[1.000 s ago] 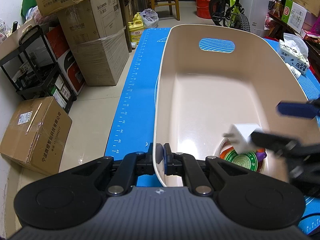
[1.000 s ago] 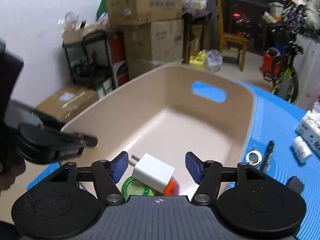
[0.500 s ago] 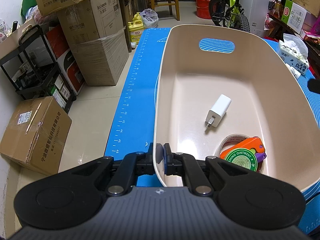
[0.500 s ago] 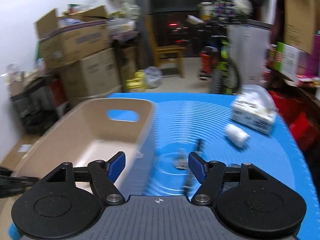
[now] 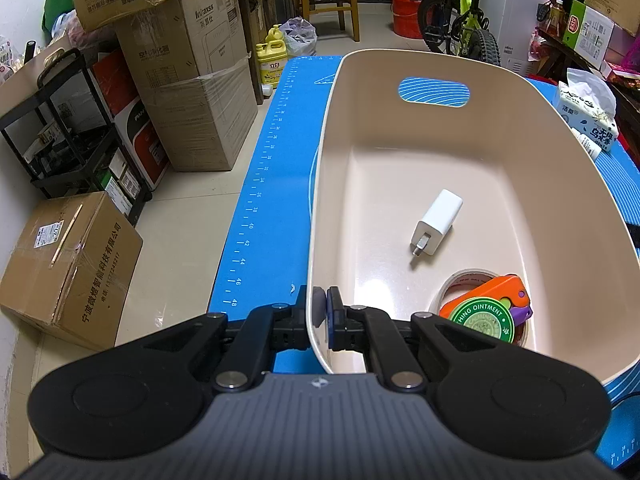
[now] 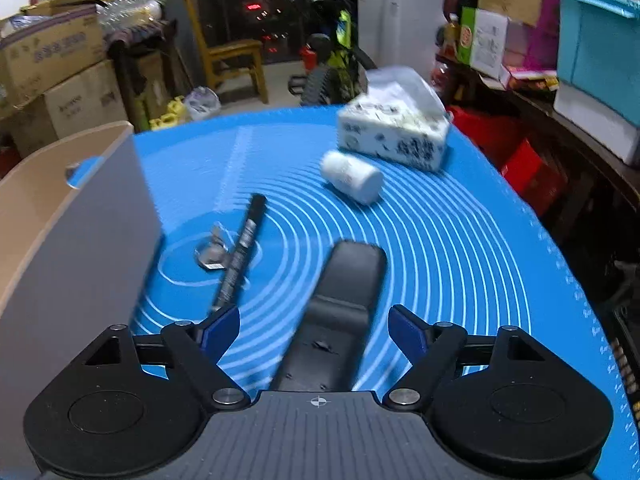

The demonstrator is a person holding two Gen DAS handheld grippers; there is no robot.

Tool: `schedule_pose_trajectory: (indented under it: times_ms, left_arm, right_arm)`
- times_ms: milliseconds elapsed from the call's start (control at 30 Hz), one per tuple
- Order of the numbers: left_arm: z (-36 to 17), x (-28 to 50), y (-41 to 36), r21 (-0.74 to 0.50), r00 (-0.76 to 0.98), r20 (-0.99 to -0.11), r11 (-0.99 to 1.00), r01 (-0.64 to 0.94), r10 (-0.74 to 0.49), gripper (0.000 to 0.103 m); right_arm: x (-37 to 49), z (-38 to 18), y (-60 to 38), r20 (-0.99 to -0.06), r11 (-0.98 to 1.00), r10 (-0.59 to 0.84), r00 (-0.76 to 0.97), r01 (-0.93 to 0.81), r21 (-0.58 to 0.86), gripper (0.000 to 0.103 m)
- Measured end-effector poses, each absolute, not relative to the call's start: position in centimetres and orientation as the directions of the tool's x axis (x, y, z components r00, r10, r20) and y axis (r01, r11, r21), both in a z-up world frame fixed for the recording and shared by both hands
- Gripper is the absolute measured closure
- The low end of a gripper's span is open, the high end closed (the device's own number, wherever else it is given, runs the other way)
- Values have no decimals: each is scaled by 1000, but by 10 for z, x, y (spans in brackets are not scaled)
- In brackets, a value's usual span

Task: Organize rigid objects
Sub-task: 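Grasp the black remote control with the right gripper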

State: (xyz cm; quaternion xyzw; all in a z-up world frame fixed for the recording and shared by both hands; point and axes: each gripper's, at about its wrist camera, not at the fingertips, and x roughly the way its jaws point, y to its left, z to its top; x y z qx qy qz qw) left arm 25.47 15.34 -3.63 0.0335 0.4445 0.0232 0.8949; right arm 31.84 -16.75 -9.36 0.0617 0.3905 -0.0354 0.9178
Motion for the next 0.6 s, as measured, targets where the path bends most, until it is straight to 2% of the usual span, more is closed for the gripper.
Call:
schedule_pose_trajectory:
  times_ms: [167,433,600]
  left_arm:
    - [-36,255,153,80,604,-794,997,-12,71,94]
    - [-36,255,153,80,604,-794,997,-11,70,94]
    - [-36,255,153,79,604,-794,997,-12,70,94]
  right_arm:
    - [321,-109,-171,-745,985,-20,666,142,100,19]
    - [323,-123,-168,-724,977,-41,689,178,114,21]
    - [316,-128,-159,-697,983,-104,710,181,37,35]
